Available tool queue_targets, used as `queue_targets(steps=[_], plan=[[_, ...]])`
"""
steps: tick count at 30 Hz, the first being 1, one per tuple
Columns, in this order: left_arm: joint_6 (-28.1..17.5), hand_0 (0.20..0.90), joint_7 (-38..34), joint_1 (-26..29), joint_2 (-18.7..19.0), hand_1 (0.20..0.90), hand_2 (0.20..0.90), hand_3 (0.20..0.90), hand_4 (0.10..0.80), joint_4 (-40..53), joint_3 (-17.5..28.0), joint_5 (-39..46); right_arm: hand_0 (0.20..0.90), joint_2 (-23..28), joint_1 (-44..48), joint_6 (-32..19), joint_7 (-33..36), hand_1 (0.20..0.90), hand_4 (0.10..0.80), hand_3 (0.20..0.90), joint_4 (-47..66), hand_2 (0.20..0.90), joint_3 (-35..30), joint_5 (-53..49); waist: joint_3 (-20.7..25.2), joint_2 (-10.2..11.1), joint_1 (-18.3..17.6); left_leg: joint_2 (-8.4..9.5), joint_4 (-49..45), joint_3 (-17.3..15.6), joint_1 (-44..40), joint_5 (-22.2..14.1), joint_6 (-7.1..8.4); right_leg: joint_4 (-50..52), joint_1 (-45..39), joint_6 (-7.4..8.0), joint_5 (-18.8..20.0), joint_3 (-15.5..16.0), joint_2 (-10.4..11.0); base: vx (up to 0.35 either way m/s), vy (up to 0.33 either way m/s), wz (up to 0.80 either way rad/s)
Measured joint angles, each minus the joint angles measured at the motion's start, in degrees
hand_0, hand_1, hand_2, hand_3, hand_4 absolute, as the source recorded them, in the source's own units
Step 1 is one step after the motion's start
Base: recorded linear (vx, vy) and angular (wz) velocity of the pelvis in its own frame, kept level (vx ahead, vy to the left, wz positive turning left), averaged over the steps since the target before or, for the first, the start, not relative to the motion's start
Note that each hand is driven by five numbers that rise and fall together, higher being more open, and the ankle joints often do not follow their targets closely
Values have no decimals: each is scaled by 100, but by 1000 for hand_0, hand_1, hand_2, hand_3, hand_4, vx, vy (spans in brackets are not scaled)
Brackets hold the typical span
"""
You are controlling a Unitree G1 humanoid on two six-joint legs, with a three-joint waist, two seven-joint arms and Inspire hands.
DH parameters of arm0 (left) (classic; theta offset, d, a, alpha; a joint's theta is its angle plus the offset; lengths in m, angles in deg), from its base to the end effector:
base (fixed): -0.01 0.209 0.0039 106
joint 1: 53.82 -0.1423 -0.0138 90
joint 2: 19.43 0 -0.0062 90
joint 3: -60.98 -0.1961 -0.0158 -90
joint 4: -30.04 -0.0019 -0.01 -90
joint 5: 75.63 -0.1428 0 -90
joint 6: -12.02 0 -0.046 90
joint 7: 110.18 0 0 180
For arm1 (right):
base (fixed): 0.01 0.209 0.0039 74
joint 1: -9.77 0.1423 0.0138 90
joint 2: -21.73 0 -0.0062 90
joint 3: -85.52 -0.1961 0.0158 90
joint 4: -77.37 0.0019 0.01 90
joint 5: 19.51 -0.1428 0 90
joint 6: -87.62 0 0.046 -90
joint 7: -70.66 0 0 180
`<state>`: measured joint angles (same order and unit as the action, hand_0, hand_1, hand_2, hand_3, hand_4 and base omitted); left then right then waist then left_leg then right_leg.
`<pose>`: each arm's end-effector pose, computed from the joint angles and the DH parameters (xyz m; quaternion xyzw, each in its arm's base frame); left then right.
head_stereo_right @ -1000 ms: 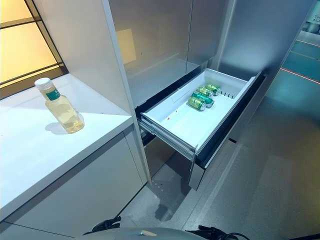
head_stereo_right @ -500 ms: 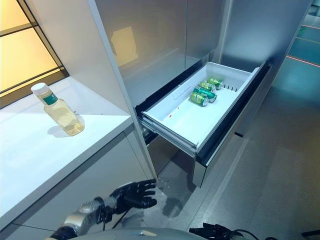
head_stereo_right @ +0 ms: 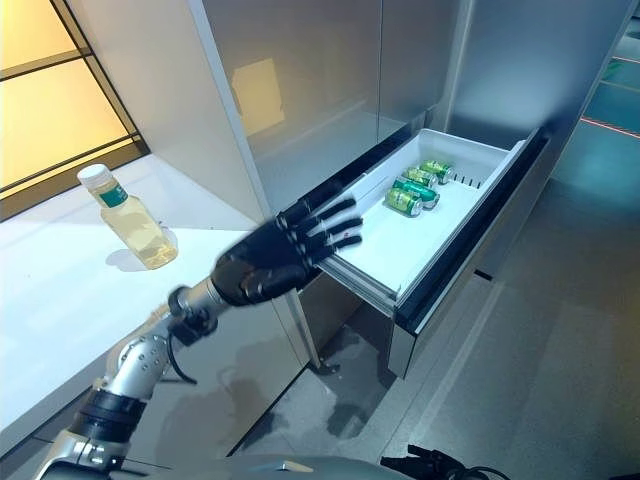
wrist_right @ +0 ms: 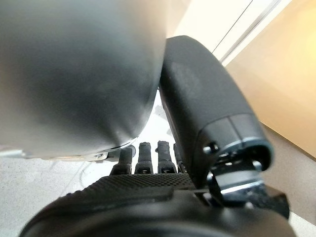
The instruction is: Put drinks into fridge and close the fridge
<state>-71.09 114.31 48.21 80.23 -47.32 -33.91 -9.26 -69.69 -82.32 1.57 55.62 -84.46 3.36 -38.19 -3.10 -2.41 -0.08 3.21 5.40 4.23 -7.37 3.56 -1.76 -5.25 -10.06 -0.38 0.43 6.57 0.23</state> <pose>0.2385 0.1873 0.1226 -0.2751 -0.1923 -0.5253 0.7819 0.0514 -0.2353 -0.1345 0.0747 0.6134 -0.0158 0.7861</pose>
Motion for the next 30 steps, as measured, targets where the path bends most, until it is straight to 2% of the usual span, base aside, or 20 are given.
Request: queue_targets(steps=[1,2,3,4,7,10,15,22,30], plan=[[-320,900,-144,133,0,900,900,900,800,83,87,-5,900,-5,-14,-17,23,900,800,900,0,900,30,0,17,24,5,0,-1,13,-1,2,2,0,-5,-2,-2,20,-1,8,-20,9],[-877,900,-539,217,35,900,900,900,800,247,179,-155,900,-12,-15,-28,80,900,800,900,1,900,101,1,54,43,16,0,0,38,2,3,4,0,-12,-10,-9,44,-2,9,-17,8],[-1033,900,-659,231,47,900,900,900,800,285,237,-234,900,-17,-16,-27,88,900,800,900,1,900,112,1,61,52,19,0,0,43,2,3,4,0,-14,-13,-11,48,-2,8,-21,7],[-1509,900,-1059,235,68,900,900,900,800,391,423,-598,900,-23,-20,-28,113,900,800,900,0,900,170,0,84,71,34,0,0,60,5,3,5,0,-15,-19,-16,62,-4,4,-17,6],[-2114,900,-2068,265,275,900,900,900,800,437,761,-1714,900,-56,-32,-31,142,900,800,900,-18,900,199,-4,121,143,169,1,-1,114,26,10,14,-1,-14,-29,-23,120,-5,8,-16,8],[-2254,900,-2757,265,465,900,900,900,800,437,975,-2499,900,-113,-25,-30,173,900,800,900,-113,900,212,-40,186,234,259,14,-1,225,93,18,7,-1,11,-42,-50,224,0,10,-7,21],[-2338,900,-4001,266,800,900,900,900,800,433,1027,-3822,900,-139,28,-20,197,900,800,900,-275,900,332,-38,227,299,504,52,-1,405,198,90,32,0,48,-37,-69,397,24,10,-3,19],[-2333,900,-4911,267,1040,900,900,900,800,172,1023,-4172,900,-128,126,-33,176,900,800,900,-414,900,420,-35,210,269,565,90,-1,550,202,126,31,0,3,-20,-81,542,48,18,4,11],[-2278,900,-5321,266,1070,900,900,900,800,-616,1023,-4145,900,-99,159,-20,109,900,800,900,-439,900,424,38,183,227,607,91,-1,560,202,132,26,0,-10,-21,-82,574,54,13,4,2]])
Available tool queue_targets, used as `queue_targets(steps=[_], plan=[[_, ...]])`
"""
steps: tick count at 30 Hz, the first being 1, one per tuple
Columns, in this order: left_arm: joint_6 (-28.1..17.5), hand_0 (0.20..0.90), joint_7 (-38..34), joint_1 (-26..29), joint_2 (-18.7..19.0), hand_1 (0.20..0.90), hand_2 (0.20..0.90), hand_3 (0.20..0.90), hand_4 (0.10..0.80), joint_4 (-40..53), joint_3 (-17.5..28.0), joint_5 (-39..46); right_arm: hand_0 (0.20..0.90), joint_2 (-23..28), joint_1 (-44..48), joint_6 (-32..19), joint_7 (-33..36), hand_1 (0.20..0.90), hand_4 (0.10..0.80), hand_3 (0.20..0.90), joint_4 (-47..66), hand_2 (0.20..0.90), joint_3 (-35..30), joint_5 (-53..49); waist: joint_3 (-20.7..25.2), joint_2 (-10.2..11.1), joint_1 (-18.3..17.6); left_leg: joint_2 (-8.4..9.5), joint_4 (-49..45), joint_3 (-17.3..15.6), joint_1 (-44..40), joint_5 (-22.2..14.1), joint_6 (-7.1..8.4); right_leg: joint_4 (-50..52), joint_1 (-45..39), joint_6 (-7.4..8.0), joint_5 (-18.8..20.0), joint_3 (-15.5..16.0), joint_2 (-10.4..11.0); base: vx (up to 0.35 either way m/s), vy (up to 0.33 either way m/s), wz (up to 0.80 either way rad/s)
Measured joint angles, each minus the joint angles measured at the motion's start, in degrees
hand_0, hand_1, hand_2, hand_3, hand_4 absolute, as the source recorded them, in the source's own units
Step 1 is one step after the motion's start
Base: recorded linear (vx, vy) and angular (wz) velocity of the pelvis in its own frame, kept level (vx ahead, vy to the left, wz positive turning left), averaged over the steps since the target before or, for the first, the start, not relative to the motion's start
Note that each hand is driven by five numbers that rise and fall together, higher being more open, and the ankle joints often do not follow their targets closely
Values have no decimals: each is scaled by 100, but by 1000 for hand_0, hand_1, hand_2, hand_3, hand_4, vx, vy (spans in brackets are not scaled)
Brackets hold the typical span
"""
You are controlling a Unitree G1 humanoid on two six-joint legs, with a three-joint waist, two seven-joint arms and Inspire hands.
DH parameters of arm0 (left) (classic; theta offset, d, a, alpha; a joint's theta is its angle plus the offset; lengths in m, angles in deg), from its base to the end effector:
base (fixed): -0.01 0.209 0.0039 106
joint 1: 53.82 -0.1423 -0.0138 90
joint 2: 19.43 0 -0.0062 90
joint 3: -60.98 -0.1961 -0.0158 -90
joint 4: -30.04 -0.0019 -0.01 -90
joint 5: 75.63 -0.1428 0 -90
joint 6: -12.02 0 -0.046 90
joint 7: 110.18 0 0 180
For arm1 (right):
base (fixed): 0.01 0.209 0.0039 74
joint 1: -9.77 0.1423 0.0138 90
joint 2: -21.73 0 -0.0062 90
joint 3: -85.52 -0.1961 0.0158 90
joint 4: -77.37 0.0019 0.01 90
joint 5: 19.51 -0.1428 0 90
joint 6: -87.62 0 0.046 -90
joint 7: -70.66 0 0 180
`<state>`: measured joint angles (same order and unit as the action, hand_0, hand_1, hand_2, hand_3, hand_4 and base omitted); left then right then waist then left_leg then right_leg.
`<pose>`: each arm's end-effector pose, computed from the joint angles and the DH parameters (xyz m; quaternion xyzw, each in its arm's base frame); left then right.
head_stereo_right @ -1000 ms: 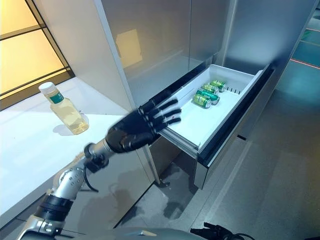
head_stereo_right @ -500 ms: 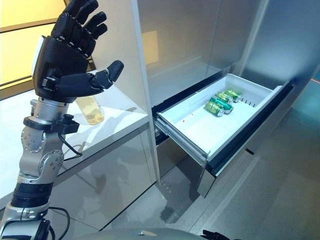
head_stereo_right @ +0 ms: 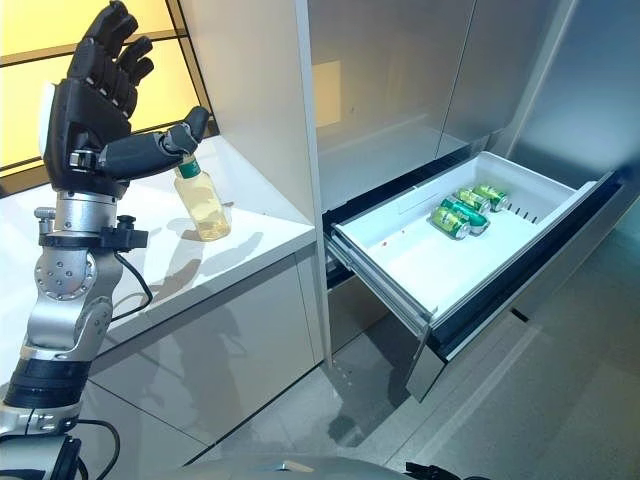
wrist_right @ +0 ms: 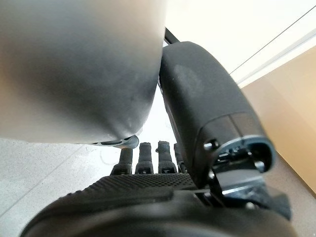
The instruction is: Put drinks into fridge and close the fridge
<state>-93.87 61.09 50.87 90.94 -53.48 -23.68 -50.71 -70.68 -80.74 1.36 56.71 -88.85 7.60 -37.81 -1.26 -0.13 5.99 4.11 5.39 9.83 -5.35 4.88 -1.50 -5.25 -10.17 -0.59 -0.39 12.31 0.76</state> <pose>0.2393 0.2539 0.1682 0.0694 -0.3364 0.0468 0.9380 0.0478 -0.2277 -0.1379 0.0486 0.6403 0.0023 0.7666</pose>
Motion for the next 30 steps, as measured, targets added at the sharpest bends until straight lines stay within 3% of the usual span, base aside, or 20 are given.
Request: queue_targets(steps=[12,30], plan=[[240,900,18,-17,-16,900,900,900,800,-1070,-10,472,900,6,74,29,-38,900,800,900,-3,900,-5,221,-36,-8,-38,0,1,-10,-4,-13,-21,0,-2,0,0,3,7,24,24,0],[454,900,143,-19,-83,900,900,900,800,-2198,-120,485,900,4,104,32,-138,900,800,900,-5,900,-33,432,-55,19,-195,1,2,-117,-53,-21,-32,0,-9,3,1,-83,23,10,18,-2]])
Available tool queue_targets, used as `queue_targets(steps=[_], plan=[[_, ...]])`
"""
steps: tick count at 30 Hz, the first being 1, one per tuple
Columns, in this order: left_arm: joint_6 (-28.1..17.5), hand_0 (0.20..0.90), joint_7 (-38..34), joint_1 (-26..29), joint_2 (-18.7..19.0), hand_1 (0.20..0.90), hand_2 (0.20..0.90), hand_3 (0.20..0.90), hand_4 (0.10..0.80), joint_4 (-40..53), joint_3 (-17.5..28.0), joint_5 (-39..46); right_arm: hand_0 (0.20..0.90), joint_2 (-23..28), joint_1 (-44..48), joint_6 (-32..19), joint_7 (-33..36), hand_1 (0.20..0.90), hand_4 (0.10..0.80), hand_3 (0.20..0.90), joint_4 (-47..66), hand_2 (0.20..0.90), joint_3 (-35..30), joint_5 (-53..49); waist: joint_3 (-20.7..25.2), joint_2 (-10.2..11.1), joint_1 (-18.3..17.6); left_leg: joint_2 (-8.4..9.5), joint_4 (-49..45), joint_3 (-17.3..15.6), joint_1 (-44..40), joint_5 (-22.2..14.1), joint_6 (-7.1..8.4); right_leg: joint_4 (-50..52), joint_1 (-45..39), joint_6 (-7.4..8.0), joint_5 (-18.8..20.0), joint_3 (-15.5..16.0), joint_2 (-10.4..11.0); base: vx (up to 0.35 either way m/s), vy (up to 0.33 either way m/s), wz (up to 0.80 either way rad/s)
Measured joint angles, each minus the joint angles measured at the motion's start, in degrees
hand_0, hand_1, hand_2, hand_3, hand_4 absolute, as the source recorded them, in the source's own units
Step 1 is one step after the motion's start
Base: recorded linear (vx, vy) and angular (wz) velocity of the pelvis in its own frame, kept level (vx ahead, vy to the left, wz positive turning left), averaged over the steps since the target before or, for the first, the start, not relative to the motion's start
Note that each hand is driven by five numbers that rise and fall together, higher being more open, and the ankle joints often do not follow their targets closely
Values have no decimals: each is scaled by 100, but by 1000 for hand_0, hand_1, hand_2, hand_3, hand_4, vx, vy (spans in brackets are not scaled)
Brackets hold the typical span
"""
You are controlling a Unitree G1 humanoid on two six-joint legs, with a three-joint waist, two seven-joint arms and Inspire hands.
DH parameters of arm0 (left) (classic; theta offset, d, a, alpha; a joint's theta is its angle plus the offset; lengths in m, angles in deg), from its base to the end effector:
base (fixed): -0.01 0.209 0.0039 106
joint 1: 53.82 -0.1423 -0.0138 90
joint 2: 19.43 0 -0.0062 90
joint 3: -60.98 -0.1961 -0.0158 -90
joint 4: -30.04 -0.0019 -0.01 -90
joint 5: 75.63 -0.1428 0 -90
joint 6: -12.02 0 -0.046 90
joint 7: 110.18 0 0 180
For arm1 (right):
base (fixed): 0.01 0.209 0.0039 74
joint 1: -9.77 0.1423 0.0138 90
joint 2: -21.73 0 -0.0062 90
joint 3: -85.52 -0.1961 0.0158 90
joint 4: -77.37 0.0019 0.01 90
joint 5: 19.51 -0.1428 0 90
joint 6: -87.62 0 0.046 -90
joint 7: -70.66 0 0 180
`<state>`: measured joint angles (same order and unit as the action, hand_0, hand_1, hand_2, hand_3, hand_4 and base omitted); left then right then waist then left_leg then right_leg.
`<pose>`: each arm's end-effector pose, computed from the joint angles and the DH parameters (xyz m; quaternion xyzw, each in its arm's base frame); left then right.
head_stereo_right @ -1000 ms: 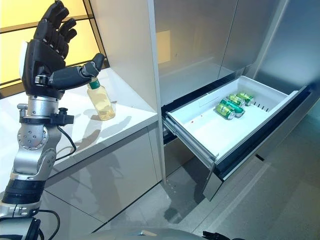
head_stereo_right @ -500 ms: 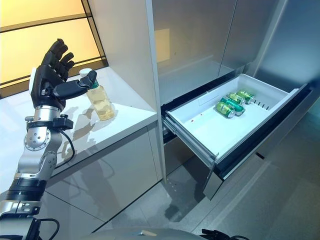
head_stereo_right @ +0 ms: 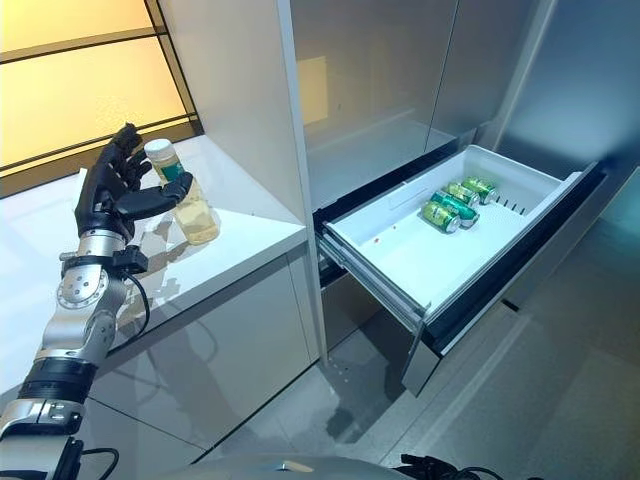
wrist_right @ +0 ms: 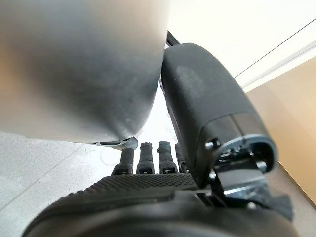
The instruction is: Put drinks into fridge and close the fridge
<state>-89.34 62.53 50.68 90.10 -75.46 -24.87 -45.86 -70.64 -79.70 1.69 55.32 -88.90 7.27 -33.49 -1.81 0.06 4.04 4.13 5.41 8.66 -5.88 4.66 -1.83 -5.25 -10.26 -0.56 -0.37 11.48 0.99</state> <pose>0.2529 0.2911 0.1027 0.0342 -0.1291 0.1319 0.9822 0.0546 -0.2282 -0.1369 0.0270 0.6418 0.0328 0.7657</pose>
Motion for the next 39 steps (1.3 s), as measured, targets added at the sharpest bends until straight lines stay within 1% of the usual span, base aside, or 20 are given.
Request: queue_targets(steps=[5,11,25,26,27,28,29,30,37,39], plan=[[0,900,20,0,0,900,900,900,800,-143,-32,-5,900,-1,4,-3,-20,900,800,900,-4,900,-87,102,-2,1,-64,-1,0,-22,-29,-2,-1,0,-22,1,1,-18,1,0,0,0],[0,900,39,0,0,900,900,900,800,-353,-204,-5,900,-1,1,-6,-23,900,800,900,-9,900,-189,118,-5,4,-133,-1,0,-49,-40,-9,-9,0,-22,1,1,-47,3,5,5,-1],[-2,900,-17,0,-12,900,900,900,800,-366,-211,-3,900,-1,0,-41,-25,900,800,900,-25,900,-197,118,-7,8,-169,-3,0,-129,-73,-25,-16,0,-21,2,2,-140,5,8,5,-2],[-6,724,-30,0,-12,724,724,694,594,-366,-211,0,900,-1,0,-45,-25,900,800,900,-25,900,-198,118,-7,8,-176,-3,0,-130,-73,-25,-16,0,-21,2,2,-141,5,0,0,0],[-12,587,-53,0,-12,587,587,535,435,-366,-211,5,900,-1,1,-50,-25,900,800,900,-25,900,-197,118,-7,8,-187,-3,0,-132,-74,-25,-17,0,-21,2,2,-142,6,0,0,0],[-13,545,-75,0,-12,545,545,485,385,-366,-211,5,900,-1,2,-53,-25,900,800,900,-25,900,-197,118,-7,8,-195,-3,0,-134,-76,-25,-17,0,-21,2,2,-144,6,0,0,0],[-18,394,-114,0,-22,394,394,310,210,-366,-211,5,900,-1,2,-57,-25,900,800,900,-25,900,-197,118,-7,8,-204,-3,0,-137,-79,-24,-18,0,-21,2,2,-146,6,0,0,0],[-33,300,-158,0,-43,300,300,200,100,-366,-210,3,900,-1,2,-61,-25,900,800,900,-26,900,-198,118,-7,8,-208,-3,0,-141,-82,-23,-20,0,-21,2,2,-150,6,0,0,0],[-94,300,-416,0,-119,300,300,200,100,-369,-211,-87,900,-2,3,-125,-25,900,800,900,-53,900,-196,118,-10,13,-223,-4,0,-151,-91,-5,-48,0,-23,2,2,-161,6,0,0,0],[-115,300,-474,0,-119,300,300,200,100,-370,-213,-268,900,-3,7,-136,-25,900,800,900,-59,900,-197,118,-10,13,-247,-5,0,-155,-93,-4,-49,0,-24,2,2,-165,5,0,0,0]])
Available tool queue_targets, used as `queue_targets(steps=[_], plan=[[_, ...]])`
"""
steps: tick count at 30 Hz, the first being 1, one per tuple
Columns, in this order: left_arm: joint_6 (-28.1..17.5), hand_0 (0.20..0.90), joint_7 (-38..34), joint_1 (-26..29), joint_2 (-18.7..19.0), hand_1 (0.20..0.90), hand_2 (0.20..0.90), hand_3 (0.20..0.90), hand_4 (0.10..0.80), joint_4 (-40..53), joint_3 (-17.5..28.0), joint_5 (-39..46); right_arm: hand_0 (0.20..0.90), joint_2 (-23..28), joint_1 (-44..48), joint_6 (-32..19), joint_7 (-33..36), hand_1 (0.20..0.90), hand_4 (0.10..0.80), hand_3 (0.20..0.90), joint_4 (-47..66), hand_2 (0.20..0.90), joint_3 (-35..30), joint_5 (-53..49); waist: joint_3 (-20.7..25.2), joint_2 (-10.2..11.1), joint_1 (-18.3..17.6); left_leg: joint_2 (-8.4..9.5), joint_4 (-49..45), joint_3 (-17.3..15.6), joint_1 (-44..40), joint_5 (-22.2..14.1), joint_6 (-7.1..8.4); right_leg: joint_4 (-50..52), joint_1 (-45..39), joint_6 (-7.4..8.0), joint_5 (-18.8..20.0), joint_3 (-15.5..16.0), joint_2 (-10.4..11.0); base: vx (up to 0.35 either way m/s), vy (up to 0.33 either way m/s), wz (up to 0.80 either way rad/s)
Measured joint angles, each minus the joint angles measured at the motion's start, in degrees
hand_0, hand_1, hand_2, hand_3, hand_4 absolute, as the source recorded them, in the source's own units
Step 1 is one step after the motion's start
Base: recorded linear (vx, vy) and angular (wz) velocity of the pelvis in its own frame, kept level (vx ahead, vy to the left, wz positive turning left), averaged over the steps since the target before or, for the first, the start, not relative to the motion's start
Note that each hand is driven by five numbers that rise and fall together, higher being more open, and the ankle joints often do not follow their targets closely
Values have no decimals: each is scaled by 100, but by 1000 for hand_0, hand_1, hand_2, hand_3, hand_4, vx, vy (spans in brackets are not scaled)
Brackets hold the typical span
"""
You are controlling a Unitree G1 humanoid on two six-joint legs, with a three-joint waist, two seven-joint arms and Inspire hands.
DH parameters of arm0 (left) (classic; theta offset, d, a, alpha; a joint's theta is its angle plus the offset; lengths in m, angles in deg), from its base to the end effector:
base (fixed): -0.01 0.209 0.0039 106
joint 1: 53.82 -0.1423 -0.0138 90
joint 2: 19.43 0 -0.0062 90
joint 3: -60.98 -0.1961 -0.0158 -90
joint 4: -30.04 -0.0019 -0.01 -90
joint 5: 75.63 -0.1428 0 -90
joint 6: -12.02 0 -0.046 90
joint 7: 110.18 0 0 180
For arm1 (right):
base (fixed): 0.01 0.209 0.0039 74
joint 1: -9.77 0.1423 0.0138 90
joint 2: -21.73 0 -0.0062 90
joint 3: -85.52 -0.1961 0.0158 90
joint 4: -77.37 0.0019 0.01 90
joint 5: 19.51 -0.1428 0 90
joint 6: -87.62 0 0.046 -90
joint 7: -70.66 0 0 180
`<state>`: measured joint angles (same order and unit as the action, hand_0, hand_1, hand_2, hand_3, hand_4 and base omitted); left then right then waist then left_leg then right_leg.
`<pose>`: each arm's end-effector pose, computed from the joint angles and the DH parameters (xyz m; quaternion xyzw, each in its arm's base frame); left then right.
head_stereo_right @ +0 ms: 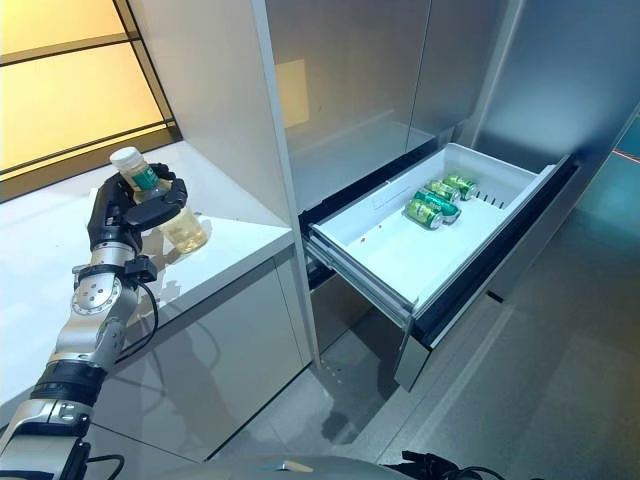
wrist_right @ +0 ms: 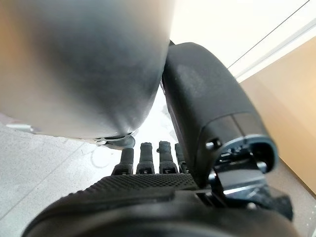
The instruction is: Put drinks into fridge and close the fridge
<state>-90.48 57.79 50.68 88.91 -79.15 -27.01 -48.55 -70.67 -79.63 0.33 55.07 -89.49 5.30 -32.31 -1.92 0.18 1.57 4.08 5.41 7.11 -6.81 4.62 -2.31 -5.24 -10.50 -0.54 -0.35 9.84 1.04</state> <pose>0.2536 0.2871 0.0862 0.0487 -0.1022 0.1696 0.9790 0.0545 -0.2301 -0.1366 0.0291 0.6344 0.0281 0.7719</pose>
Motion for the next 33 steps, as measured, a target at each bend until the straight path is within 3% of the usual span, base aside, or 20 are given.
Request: queue_targets(steps=[11,17,23,33], plan=[[-62,300,-148,6,3,300,300,200,100,-6,-4,-178,900,-3,26,-180,2,900,800,900,-92,900,1,-7,-4,-4,-14,-3,0,-12,-45,-33,39,0,-44,0,-1,-23,-3,-2,-3,0],[-68,300,63,3,-186,300,300,200,100,165,27,1102,900,89,-254,-118,4,900,800,900,868,900,288,-79,-60,54,-9,-11,-1,-9,-45,-7,2,0,-38,-1,-1,-24,-15,-50,-59,0],[-68,300,192,-148,-694,300,300,200,100,1536,12,1399,900,12,-387,100,41,900,800,900,2400,900,875,-56,-269,251,-21,-14,-5,-10,-33,14,-1,0,-12,-3,1,-38,-24,-55,-45,-1],[-440,300,818,30,-710,300,300,200,100,3370,-20,1377,900,-259,-270,970,-471,900,800,900,3502,900,1168,-1206,-340,188,-8,-13,-7,5,16,7,21,0,6,0,-1,-15,-30,-41,-39,1]])
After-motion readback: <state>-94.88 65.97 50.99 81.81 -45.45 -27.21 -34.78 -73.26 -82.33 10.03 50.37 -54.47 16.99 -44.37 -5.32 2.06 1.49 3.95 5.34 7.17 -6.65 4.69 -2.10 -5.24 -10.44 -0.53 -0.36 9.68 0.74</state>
